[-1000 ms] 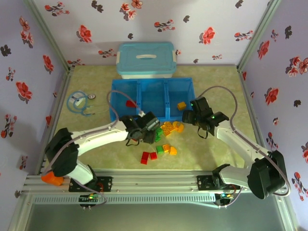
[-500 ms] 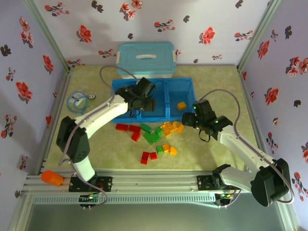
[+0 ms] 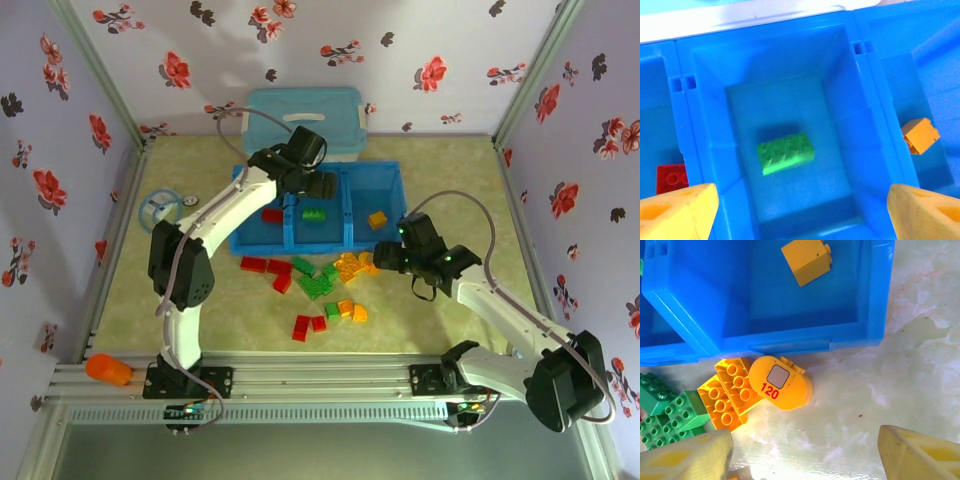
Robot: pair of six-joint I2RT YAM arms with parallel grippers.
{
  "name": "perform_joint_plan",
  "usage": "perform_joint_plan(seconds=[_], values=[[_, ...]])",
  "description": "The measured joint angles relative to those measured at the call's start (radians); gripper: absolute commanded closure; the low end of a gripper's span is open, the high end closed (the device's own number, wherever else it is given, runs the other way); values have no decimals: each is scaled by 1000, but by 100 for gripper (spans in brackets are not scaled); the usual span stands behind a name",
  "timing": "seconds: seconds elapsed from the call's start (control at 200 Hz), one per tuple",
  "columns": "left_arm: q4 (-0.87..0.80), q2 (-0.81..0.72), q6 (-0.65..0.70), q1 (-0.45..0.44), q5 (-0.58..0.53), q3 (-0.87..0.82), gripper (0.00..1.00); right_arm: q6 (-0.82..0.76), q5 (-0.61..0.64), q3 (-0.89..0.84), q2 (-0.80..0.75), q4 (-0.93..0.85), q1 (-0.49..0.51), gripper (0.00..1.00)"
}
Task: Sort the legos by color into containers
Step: Place the lego in the container.
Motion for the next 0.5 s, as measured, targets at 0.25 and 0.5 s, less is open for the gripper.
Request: perform_joint_plan(seconds=[0.25,0.5], values=[[64,-288,-3,-3,4,-278,13,-8,0,2,5,-17,10,23],[159,-624,-39,-6,8,-643,16,-28,-4,22,78,-18,40,23]])
